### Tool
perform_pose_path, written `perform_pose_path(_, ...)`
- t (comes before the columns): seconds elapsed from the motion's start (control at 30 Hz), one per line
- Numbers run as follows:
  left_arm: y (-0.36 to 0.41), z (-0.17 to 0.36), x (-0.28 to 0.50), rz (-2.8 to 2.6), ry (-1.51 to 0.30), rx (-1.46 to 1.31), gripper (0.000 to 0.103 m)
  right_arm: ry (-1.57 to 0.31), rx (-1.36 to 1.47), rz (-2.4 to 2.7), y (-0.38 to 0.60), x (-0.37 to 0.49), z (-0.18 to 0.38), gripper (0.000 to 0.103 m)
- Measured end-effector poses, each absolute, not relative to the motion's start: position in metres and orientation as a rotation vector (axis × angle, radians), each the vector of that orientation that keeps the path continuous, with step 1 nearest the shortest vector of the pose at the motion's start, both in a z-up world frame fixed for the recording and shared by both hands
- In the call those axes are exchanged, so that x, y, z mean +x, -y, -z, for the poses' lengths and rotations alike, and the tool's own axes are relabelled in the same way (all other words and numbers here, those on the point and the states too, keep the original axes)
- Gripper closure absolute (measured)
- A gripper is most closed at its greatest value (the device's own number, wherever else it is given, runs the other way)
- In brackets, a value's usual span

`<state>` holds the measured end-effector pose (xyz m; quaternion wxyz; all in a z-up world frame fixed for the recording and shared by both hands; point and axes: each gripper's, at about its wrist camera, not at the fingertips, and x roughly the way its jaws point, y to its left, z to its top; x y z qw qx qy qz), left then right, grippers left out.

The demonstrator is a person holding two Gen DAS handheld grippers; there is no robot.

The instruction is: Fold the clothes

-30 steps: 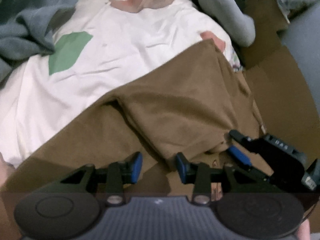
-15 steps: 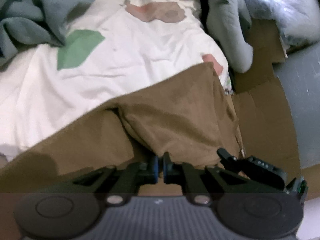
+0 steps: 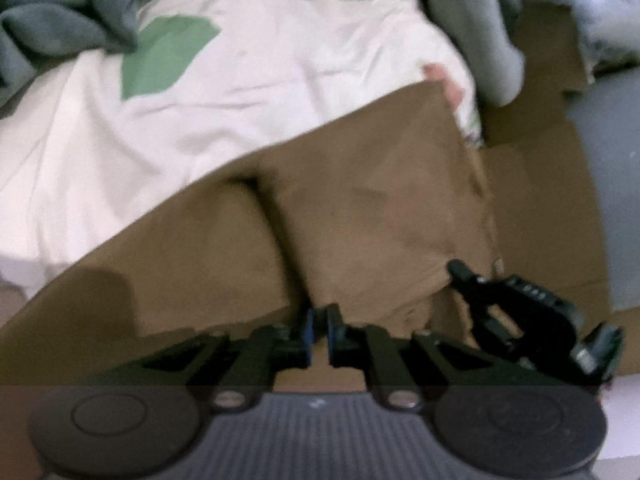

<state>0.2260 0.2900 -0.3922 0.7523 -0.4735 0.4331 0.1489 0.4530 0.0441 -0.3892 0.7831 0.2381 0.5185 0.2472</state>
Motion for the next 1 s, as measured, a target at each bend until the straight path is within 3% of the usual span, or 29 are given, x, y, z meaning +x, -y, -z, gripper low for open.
perform_pose_path(0.13, -0.293, 0.377, 0.226, -0.326, -0.943, -0.914, 0.088, -1.092, 0.492, -0.528, -0.036, 0.449, 0.38, 0.092)
perform_pose_path(0.4, -0.303, 0.347, 0.244, -0.302, -0.886, -0.732, 0.088, -1.037, 0.469, -0.608, -0.04, 0.446, 0.358, 0.091)
perform_pose_path(0.73, -0.317, 0.379, 0.272, -0.303, -0.894, -0.643, 0.088, -1.079, 0.385, -0.675, -0.073, 0.437, 0.37, 0.091)
perform_pose_path(0.83, -0.324, 0.388, 0.272, -0.339, -0.918, -0.624, 0.101, -1.095, 0.342, -0.623, -0.071, 0.439, 0.377, 0.087)
perform_pose_path(1.0, -0.325, 0.381, 0.268, -0.366, -0.913, -0.584, 0.1, -1.082, 0.368, -0.597, -0.056, 0.44, 0.379, 0.087)
